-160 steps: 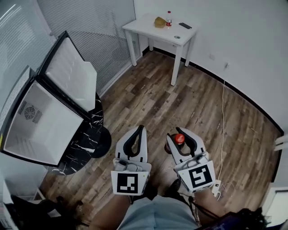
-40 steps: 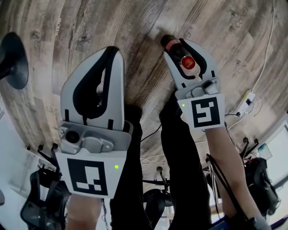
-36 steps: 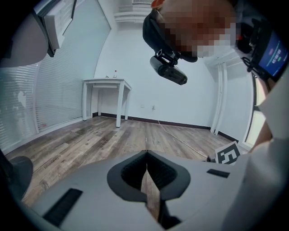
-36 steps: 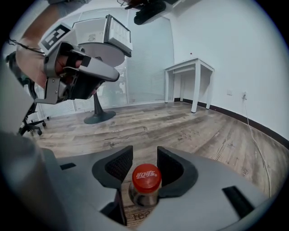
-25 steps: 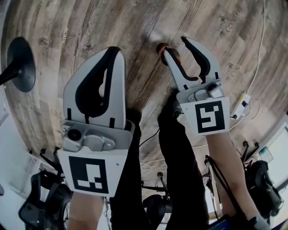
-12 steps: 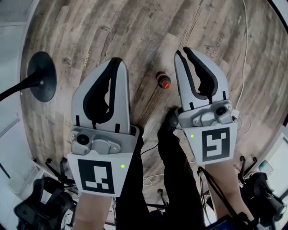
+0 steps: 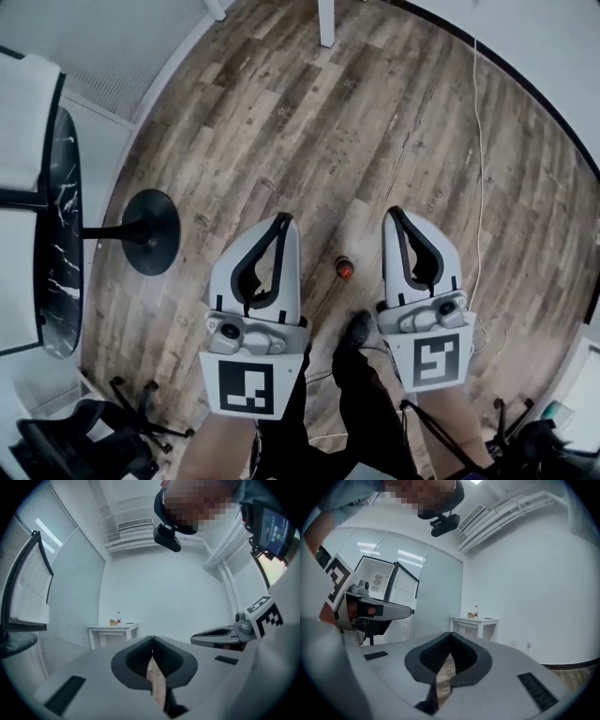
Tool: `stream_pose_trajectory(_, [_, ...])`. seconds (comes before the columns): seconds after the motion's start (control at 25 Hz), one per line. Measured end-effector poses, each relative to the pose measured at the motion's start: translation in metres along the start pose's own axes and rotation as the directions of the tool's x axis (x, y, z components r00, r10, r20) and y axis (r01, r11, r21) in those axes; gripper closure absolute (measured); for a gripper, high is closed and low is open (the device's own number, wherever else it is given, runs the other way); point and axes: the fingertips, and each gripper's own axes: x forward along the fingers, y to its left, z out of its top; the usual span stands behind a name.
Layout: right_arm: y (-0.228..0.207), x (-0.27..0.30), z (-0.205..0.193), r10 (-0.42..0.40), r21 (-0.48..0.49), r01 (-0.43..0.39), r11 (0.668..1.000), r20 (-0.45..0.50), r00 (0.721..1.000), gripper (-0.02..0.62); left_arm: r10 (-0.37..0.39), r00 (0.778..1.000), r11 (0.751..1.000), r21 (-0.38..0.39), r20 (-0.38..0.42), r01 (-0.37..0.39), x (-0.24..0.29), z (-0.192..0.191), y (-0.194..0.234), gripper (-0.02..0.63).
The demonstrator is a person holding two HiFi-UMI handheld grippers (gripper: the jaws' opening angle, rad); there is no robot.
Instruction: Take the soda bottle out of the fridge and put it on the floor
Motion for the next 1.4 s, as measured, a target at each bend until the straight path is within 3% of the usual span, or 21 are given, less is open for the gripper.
stream_pose_trajectory(0.4, [-0.011, -0.036, 0.214, 0.004, -0.053, 0.005, 0.999, 0.154, 0.988, 0.581, 0.074, 0.992, 0.995, 0.064, 0.098, -0.081, -0.046, 0.185, 0.002, 0.589])
stream_pose_trajectory(0.68, [0.006, -0.065, 0.309, 0.049, -0.113, -0.028, 0.993, 0.189, 0.981, 0.583, 0.145, 0.969, 0.985, 0.063, 0.202, -0.160, -0.078, 0.297, 0.016, 0.589])
stream_pose_trajectory(1.04, [0.025, -0.070, 0.386, 0.066, -0.167, -0.021, 0.986, 0.270, 0.961, 0.583, 0.169, 0.950, 0.982, 0.033, 0.263, -0.184, -0.106, 0.351, 0.020, 0.589])
stream_pose_trajectory(1.4, [0.044, -0.075, 0.413, 0.077, -0.170, -0.024, 0.985, 0.312, 0.947, 0.584, 0.173, 0.939, 0.980, 0.046, 0.296, -0.195, -0.127, 0.378, 0.021, 0.589])
